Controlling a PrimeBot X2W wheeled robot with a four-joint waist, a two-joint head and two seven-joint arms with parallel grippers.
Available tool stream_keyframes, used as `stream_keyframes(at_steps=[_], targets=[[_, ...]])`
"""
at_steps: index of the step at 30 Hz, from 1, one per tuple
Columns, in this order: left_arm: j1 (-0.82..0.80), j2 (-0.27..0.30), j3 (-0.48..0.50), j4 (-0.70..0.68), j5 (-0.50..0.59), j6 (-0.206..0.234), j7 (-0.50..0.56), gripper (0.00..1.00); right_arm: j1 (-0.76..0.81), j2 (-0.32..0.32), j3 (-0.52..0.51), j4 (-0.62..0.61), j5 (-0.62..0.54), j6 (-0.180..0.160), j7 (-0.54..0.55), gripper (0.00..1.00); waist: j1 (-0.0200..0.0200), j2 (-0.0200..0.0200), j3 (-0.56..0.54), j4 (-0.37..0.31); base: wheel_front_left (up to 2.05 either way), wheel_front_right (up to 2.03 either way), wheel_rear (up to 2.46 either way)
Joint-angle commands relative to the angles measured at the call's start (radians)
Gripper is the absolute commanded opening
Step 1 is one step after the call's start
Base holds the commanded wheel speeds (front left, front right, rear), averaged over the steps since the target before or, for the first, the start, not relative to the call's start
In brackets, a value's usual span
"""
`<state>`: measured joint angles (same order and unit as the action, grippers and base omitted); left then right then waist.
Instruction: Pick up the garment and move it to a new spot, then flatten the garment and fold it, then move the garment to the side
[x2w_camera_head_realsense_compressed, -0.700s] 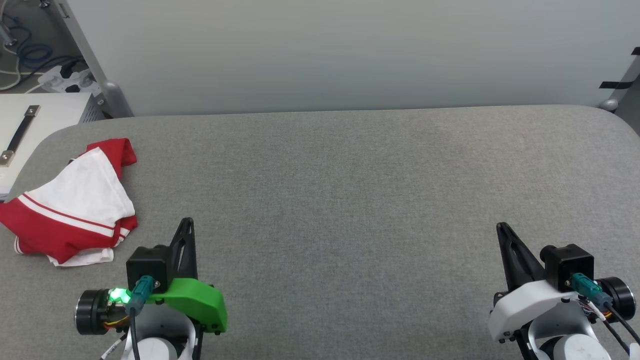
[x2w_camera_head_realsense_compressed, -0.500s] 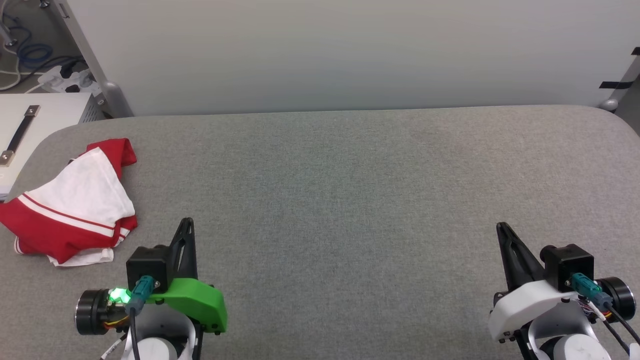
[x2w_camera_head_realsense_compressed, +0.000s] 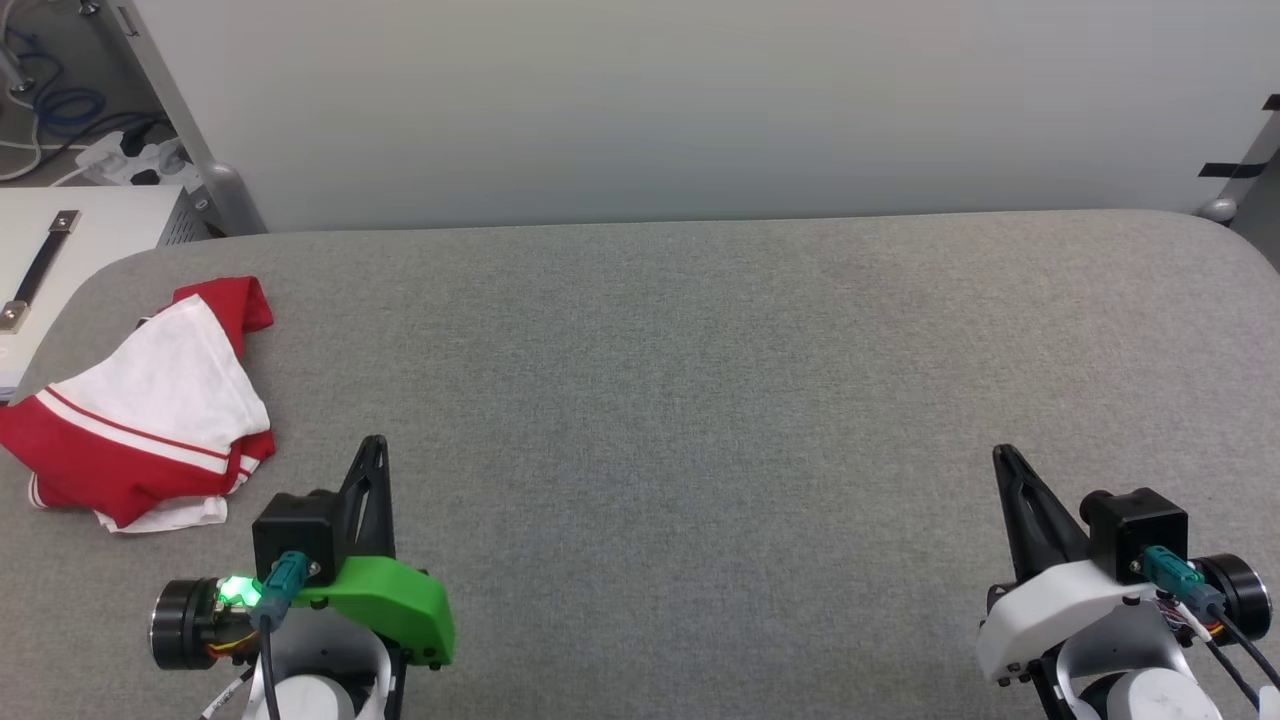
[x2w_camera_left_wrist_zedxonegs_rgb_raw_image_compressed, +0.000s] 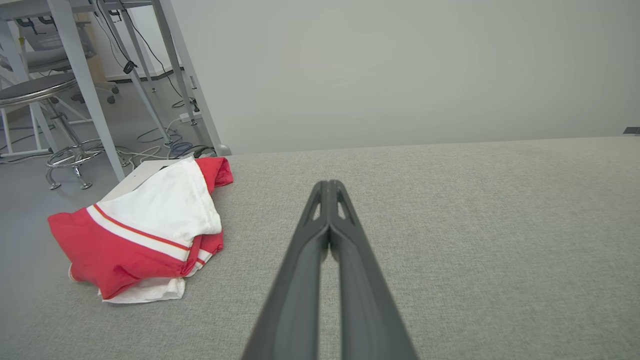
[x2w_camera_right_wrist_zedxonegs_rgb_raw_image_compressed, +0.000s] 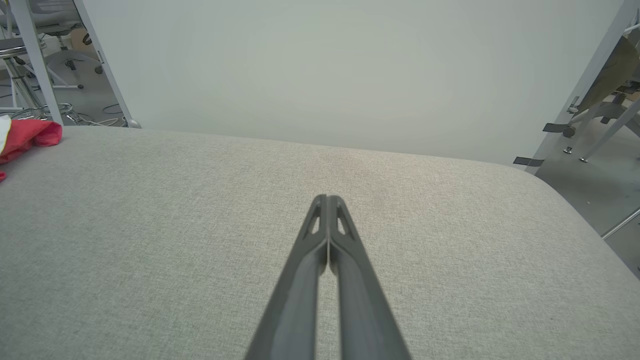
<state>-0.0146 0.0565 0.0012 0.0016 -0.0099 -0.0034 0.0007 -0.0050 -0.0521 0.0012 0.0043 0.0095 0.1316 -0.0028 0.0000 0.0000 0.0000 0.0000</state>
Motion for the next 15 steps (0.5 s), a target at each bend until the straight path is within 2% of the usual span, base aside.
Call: stream_keyframes(at_steps=[1,9,10,15], targets=[[0.015,-0.006,-0.001,-0.002,0.010,0.003,-0.001,0.00,0.005,0.002,-0.001,-0.004,-0.009,-0.001,0.003,0.00,0.0000,0.0000,0.000,0.000,0.00,0.00,0.00],[0.015,-0.006,-0.001,-0.002,0.010,0.003,-0.001,0.00,0.005,0.002,-0.001,-0.004,-0.009,-0.001,0.003,0.00,0.0000,0.0000,0.000,0.000,0.00,0.00,0.00],[0.000,0.000,0.000,0.000,0.000,0.000,0.000,1.00,0.000,0.000,0.000,0.000,0.000,0.000,0.000,1.00,0.0000,0.0000,0.000,0.000,0.00,0.00,0.00],[0.000,0.001,0.000,0.002,-0.003,0.000,-0.002,1.00,0.001,0.000,0.000,0.001,0.004,0.000,-0.002,1.00,0.0000,0.0000,0.000,0.000,0.00,0.00,0.00]])
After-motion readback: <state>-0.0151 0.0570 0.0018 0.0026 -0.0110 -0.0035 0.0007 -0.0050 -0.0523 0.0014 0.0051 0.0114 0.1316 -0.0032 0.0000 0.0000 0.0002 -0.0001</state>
